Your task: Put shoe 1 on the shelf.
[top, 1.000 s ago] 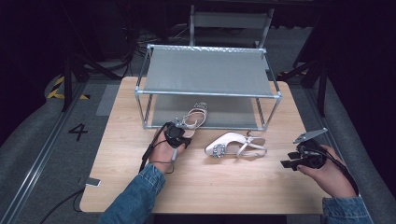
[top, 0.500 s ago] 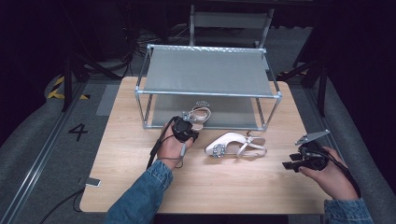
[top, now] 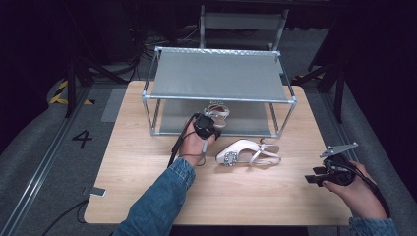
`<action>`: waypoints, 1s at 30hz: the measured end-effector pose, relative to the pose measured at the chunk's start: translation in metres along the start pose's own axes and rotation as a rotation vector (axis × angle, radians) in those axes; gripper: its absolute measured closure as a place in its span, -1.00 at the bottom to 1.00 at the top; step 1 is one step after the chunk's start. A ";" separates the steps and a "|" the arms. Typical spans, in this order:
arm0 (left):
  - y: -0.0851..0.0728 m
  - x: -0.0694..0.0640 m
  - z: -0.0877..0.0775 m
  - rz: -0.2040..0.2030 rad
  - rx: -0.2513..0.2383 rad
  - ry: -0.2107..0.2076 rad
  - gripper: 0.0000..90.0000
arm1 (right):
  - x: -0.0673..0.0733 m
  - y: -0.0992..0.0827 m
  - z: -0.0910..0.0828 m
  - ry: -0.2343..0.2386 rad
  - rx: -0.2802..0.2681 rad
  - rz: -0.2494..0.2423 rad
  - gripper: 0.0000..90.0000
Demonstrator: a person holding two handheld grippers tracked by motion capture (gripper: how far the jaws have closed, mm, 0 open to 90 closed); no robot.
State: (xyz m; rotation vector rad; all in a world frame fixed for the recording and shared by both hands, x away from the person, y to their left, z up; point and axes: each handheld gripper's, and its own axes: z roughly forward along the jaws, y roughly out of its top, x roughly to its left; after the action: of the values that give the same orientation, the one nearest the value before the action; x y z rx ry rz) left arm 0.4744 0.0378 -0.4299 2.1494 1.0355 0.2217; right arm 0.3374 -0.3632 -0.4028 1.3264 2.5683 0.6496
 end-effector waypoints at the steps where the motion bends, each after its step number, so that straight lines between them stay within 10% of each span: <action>1: 0.002 0.001 0.003 0.002 0.001 0.002 0.70 | 0.000 -0.001 -0.001 -0.002 -0.001 0.004 0.13; 30: 0.008 0.023 0.050 -0.008 0.018 0.136 0.65 | 0.001 -0.002 -0.006 0.008 -0.017 -0.001 0.13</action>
State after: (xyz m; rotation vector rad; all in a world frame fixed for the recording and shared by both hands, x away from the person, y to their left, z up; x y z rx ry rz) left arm 0.5164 0.0248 -0.4636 2.1700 1.1265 0.3609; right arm 0.3331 -0.3657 -0.3986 1.3199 2.5637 0.6756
